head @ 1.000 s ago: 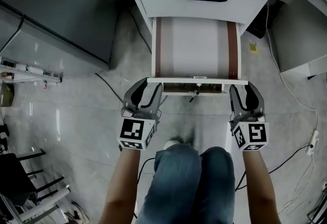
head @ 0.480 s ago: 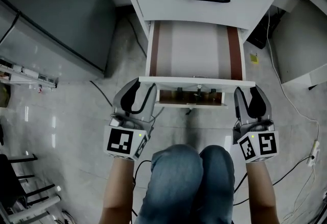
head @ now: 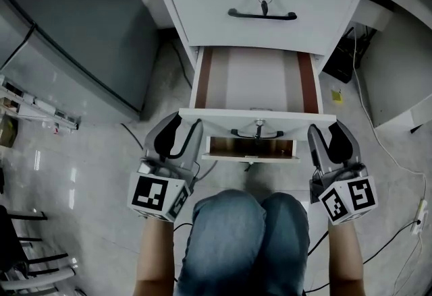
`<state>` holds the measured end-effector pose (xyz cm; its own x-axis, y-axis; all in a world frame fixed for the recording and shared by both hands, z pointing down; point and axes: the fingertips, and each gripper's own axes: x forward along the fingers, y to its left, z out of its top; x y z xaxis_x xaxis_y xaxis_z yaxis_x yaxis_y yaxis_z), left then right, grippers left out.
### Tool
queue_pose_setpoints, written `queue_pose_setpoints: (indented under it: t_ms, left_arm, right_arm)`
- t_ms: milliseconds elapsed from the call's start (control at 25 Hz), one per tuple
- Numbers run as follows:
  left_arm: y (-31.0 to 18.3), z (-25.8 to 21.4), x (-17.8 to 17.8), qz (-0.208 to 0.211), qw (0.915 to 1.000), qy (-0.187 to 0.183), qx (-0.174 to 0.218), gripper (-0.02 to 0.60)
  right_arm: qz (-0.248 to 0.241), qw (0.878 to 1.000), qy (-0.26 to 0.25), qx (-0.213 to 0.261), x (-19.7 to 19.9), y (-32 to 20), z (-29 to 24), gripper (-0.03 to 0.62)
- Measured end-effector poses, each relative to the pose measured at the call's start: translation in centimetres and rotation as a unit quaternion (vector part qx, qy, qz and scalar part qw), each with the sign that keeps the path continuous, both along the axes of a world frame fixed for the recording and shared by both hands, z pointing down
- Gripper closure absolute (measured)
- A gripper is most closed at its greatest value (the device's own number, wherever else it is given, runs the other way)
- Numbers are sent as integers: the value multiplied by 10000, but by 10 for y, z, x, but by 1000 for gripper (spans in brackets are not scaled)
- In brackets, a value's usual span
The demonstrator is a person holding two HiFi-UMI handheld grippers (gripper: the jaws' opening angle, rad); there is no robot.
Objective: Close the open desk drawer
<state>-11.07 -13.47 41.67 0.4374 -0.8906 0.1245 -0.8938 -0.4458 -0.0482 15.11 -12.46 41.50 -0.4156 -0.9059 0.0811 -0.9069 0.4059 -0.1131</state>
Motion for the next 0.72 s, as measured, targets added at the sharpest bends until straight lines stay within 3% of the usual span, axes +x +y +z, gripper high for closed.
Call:
queue_pose_setpoints:
  t_ms: [280, 480, 720]
  left_arm:
    - [-8, 0, -4, -111, 9998, 42, -154, 419]
    - [-15, 1, -6, -12, 9998, -150, -125, 419]
    - [-26, 0, -2, -87, 9996, -109, -262, 419]
  right_arm:
    - [11, 9996, 168, -220, -4, -2, 0, 399]
    - [85, 9989, 268, -380, -6, -7, 0, 399]
    - [215, 9987, 330, -319, -4, -17, 0, 399]
